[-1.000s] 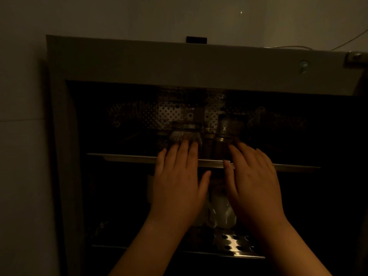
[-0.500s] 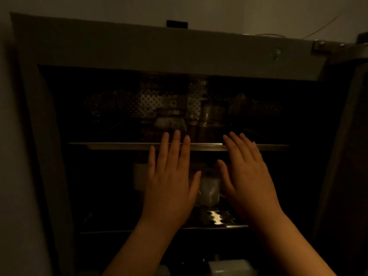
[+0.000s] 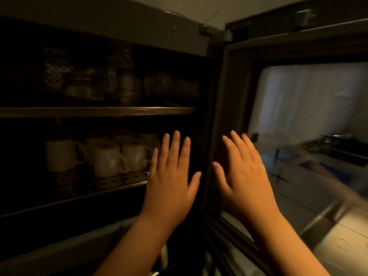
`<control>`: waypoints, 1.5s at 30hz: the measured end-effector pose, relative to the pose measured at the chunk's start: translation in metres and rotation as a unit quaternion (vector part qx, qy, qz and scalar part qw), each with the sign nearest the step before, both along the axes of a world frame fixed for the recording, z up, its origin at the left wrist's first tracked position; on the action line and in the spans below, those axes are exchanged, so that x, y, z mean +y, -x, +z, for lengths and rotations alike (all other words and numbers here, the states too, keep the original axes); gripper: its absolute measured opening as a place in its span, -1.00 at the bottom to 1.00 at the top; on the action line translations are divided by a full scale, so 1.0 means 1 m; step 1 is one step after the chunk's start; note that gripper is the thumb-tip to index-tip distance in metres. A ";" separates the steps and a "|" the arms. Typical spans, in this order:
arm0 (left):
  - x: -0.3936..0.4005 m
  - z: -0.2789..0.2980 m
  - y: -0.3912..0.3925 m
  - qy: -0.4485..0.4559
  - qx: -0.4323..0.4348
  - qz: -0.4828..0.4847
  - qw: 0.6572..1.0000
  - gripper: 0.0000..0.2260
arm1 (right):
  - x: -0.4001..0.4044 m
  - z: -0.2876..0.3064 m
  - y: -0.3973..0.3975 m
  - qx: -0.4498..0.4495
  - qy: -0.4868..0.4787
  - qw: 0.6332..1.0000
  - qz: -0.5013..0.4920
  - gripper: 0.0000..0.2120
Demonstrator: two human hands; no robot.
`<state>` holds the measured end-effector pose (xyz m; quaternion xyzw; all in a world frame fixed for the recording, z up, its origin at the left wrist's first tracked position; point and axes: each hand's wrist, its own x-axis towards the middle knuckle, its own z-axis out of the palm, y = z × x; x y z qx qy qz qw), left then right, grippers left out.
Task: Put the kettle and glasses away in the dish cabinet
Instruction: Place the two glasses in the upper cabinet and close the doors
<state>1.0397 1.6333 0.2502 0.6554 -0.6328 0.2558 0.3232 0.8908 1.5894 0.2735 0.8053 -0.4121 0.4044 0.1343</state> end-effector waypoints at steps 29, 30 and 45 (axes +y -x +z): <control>0.056 -0.008 0.296 -0.039 -0.077 -0.298 0.950 -0.52 | 0.181 -0.010 0.272 0.026 -0.021 0.947 -0.320 -0.54; 0.060 -0.007 0.299 -0.004 -0.071 -0.311 0.948 -0.44 | 0.187 -0.011 0.275 0.015 -0.018 0.945 -0.327 -0.52; 0.086 0.000 0.337 -0.032 -0.081 -0.400 0.912 -0.32 | 0.194 -0.015 0.304 -0.092 0.009 0.944 -0.317 -0.50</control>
